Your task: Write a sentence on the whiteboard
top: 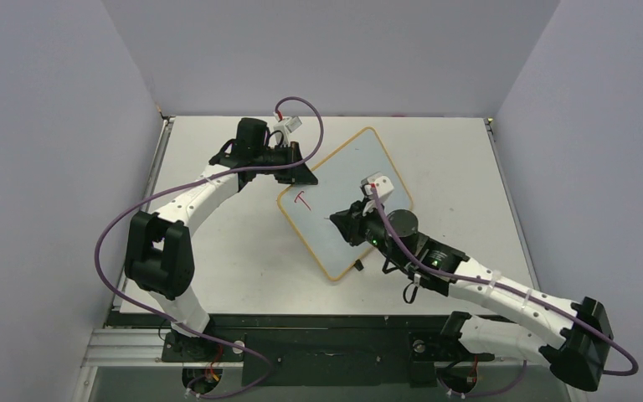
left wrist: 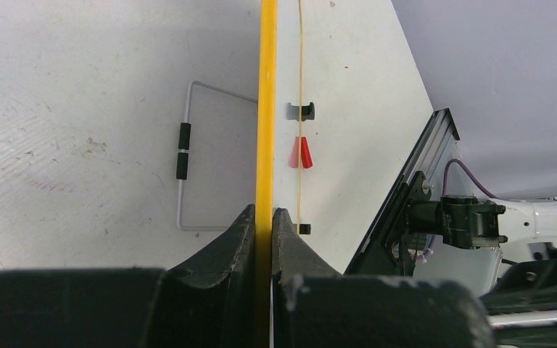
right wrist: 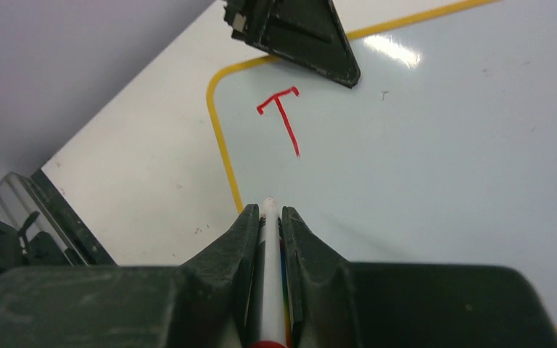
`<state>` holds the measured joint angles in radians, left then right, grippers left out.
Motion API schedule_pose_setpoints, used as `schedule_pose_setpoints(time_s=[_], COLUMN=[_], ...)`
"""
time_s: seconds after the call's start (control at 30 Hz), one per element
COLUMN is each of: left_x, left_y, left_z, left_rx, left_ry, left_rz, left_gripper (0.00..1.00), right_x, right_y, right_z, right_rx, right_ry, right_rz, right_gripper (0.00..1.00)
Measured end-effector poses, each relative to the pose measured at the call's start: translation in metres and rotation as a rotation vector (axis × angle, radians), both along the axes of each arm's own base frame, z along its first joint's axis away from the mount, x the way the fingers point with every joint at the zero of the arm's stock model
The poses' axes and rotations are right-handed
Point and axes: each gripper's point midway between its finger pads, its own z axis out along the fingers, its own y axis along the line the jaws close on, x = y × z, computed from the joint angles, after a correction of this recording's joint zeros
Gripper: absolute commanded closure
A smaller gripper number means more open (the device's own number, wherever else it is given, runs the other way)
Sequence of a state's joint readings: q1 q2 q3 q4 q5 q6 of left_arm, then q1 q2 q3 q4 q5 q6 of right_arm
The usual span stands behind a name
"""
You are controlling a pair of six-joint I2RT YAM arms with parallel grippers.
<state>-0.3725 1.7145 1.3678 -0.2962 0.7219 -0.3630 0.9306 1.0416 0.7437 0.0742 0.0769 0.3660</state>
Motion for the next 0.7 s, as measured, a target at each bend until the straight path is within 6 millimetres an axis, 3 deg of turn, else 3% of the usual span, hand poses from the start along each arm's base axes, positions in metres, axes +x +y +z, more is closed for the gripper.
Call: schedule_pose_setpoints(time_s=[0.1,0.2,0.7], left_x=[-0.001,-0.001,-0.001], left_y=[-0.001,-0.002,-0.014], left_z=[0.000,0.001,0.007], left_rx=[0.000,0.001,0.014], left_ry=[0.000,-0.002,-0.020], left_rz=[-0.002,-0.003,0.012], left_gripper=[1.00,1.00,1.00], right_x=[-0.004,-0.003,0.030], right_y=[-0.010,-0.015,-0.002], right_z=[0.023,0.030,-0.004], right_rx=[0.047,0.051,-0.026], right_ry=[-0.044,-0.066,-0.058], right_rz=[-0.012,-0.033,-0.089], right_gripper=[1.00,1.00,1.00])
